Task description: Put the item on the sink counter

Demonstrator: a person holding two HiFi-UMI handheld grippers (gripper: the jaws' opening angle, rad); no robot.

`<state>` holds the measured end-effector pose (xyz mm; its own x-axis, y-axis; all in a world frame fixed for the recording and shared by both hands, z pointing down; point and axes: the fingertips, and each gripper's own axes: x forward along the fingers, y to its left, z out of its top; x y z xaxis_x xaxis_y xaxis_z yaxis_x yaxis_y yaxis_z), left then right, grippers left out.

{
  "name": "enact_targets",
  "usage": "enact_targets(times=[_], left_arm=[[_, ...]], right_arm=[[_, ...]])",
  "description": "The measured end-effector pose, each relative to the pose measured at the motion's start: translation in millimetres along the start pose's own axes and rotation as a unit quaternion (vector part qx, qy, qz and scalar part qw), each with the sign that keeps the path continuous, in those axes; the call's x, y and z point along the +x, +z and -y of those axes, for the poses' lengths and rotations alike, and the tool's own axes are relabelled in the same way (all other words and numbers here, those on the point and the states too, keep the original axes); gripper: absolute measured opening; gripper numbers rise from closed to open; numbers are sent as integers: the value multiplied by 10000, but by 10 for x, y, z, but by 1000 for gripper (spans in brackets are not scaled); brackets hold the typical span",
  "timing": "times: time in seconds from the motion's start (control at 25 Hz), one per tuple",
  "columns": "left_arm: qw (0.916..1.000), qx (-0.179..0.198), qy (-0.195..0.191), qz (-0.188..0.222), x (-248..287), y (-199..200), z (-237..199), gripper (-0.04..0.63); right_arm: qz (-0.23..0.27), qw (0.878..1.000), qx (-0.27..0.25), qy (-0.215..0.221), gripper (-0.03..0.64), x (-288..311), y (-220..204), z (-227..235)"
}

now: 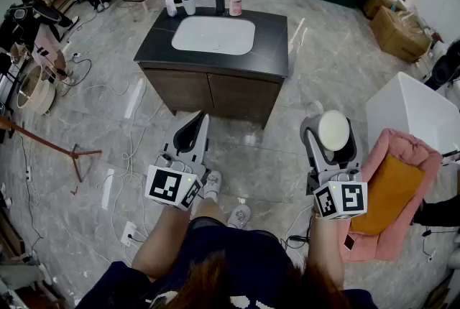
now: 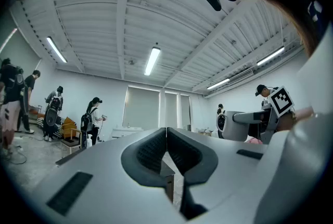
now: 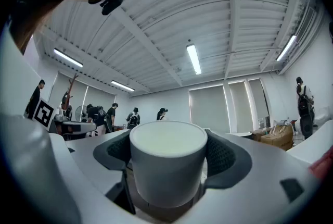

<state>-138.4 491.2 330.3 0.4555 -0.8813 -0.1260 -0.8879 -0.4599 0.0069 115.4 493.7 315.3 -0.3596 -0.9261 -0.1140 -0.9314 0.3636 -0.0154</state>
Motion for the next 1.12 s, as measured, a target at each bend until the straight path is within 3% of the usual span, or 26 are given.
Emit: enact_targets(times=[0.6,0.92,1.12], left_arm=[[9999,60,-67,-66,176,91,181,23],[9995,20,-300,-36,731,-21,158,23],[9991,-127,-405,-50,1383,-207,-82,23]], right_arm=[[171,9993,283,153,431,-7,132,102],[200,9990,400,-7,430,248,31,349],[181,9990,391,-81,431,776,-25,633]])
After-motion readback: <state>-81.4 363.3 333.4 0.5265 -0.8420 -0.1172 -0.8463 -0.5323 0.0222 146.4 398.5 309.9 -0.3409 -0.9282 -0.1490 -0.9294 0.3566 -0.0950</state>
